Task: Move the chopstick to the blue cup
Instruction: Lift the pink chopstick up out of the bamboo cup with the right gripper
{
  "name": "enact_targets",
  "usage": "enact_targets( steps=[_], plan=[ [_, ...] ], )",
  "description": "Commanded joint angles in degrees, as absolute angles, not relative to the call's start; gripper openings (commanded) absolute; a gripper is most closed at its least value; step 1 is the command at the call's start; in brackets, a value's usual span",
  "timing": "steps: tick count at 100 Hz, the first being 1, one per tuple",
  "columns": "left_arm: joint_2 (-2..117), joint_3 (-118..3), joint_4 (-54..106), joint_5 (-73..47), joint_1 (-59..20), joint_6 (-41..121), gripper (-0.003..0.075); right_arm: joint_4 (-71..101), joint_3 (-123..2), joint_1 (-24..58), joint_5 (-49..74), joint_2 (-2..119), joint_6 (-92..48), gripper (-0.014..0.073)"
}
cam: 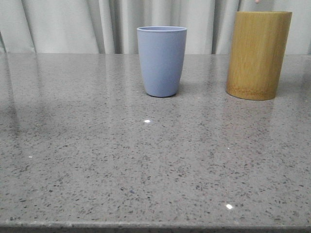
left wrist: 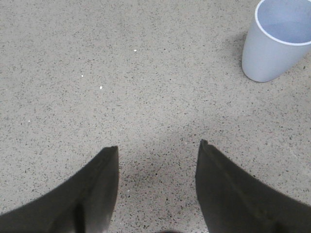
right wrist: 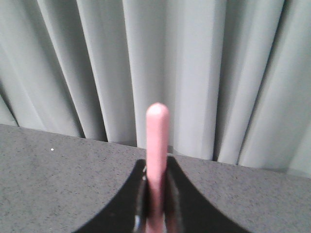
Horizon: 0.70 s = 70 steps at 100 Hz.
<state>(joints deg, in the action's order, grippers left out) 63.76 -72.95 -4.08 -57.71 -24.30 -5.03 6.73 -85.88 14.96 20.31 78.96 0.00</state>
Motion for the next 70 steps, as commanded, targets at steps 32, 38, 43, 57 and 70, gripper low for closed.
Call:
enact_targets(
  steps=[32, 38, 43, 57, 70],
  plan=[
    [62.6, -74.35, -4.03, -54.2, -24.11, -5.44, 0.0356, 6.87, -91.66, 27.25, 12.77, 79.81, -1.56, -0.0061],
    [62.6, -74.35, -4.03, -54.2, -24.11, -5.44, 0.0356, 6.94, -91.66, 28.92, 11.88, 80.91, -1.56, -0.0061],
    [62.6, -74.35, -4.03, -54.2, -24.11, -5.44, 0.0356, 7.15, -91.66, 29.94, 11.16, 81.9, -1.56, -0.0061],
    [62.6, -74.35, -4.03, -54.2, -24.11, -5.44, 0.0356, 7.53, -91.66, 31.33, 9.64, 84.79, -1.56, -0.0061],
    [62.6, -74.35, -4.03, -54.2, -24.11, -5.44, 0.0356, 7.6, -91.66, 31.33, 8.79, 87.5, -1.56, -0.0061]
  ],
)
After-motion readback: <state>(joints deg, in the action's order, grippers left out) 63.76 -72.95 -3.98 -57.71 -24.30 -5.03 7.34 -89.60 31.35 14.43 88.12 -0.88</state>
